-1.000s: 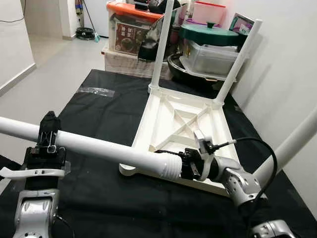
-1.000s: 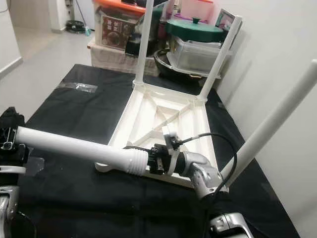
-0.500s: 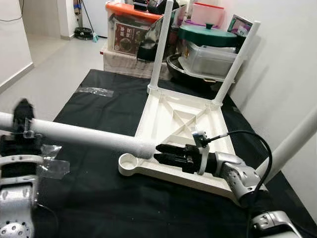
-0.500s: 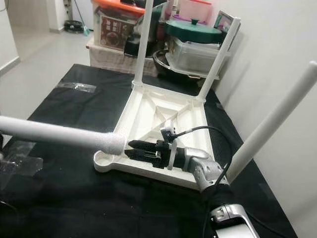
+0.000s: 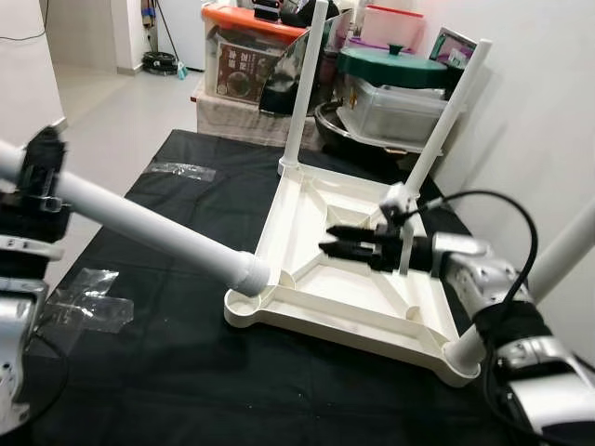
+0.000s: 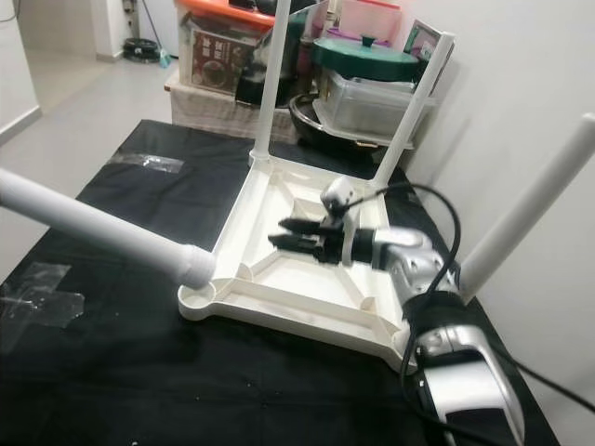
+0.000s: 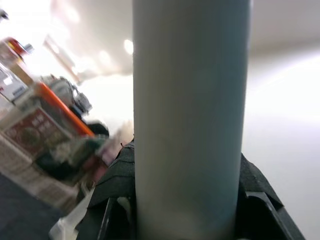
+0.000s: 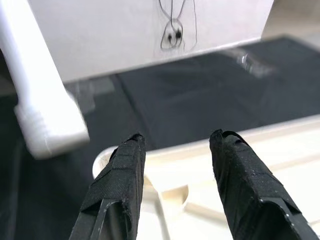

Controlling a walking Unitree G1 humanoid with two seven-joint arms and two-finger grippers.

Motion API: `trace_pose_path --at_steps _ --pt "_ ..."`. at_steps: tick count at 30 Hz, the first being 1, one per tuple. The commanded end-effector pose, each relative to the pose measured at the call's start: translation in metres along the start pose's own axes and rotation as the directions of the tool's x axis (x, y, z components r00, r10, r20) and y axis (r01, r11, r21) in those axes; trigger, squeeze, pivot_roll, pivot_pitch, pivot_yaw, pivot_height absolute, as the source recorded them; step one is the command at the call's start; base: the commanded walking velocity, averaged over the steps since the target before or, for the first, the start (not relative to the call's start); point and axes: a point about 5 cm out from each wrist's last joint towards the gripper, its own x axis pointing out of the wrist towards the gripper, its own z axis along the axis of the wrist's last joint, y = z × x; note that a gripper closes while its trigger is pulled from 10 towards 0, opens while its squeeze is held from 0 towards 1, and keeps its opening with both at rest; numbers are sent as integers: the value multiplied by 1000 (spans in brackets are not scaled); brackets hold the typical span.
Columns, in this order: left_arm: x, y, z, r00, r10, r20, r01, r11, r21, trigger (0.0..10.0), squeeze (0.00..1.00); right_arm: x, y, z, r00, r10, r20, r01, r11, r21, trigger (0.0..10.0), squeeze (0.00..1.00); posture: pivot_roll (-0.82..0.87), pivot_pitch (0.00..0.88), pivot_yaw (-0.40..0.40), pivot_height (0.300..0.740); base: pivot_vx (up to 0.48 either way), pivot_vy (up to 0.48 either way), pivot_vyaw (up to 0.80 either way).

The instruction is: Building children table

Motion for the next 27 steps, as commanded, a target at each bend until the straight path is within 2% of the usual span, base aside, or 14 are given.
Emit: trace_pose_path --at_steps 1,2,3,4,7,9,11,17,21,27 --pt "8 -3 -13 995 -46 -88 49 998 26 10000 0 3 3 22 998 34 56 -32 999 -34 10000 0 61 0 -151 740 0 0 0" --pt "12 -4 -19 991 -60 -122 64 997 34 10000 0 11 10 33 993 85 80 -80 995 -60 10000 0 56 0 -145 740 0 0 0" --pt "16 -7 -27 982 -88 -166 95 995 37 10000 0 24 24 42 981 171 91 -164 983 -80 10000 0 55 0 -142 740 0 0 0" --pt "16 -7 -27 982 -88 -166 95 995 37 10000 0 24 24 42 981 171 91 -164 983 -80 10000 0 55 0 -142 740 0 0 0" --pt "21 -14 -34 962 -154 -225 162 987 15 10000 0 42 44 38 960 278 43 -275 959 -63 10000 0 56 0 -138 740 0 0 0" --pt "21 -14 -34 962 -154 -225 162 987 15 10000 0 42 44 38 960 278 43 -275 959 -63 10000 0 56 0 -138 740 0 0 0" --pt "23 -22 -40 938 -216 -271 221 975 -12 10000 0 58 57 29 938 347 -15 -346 938 11 10000 0 57 0 -136 740 0 0 0" --pt "28 -28 -47 905 -280 -320 287 958 -27 10000 0 76 74 15 907 412 -90 -406 910 81 10000 0 60 0 -139 740 0 0 0" --pt "32 -32 -51 889 -317 -331 321 946 -44 10000 0 86 83 8 900 417 -129 -407 908 100 10000 0 59 0 -136 740 0 0 0" --pt "33 -32 -56 880 -330 -340 333 941 -53 10000 0 90 92 6 888 440 -133 -424 896 132 10000 0 58 0 -136 740 0 0 0"
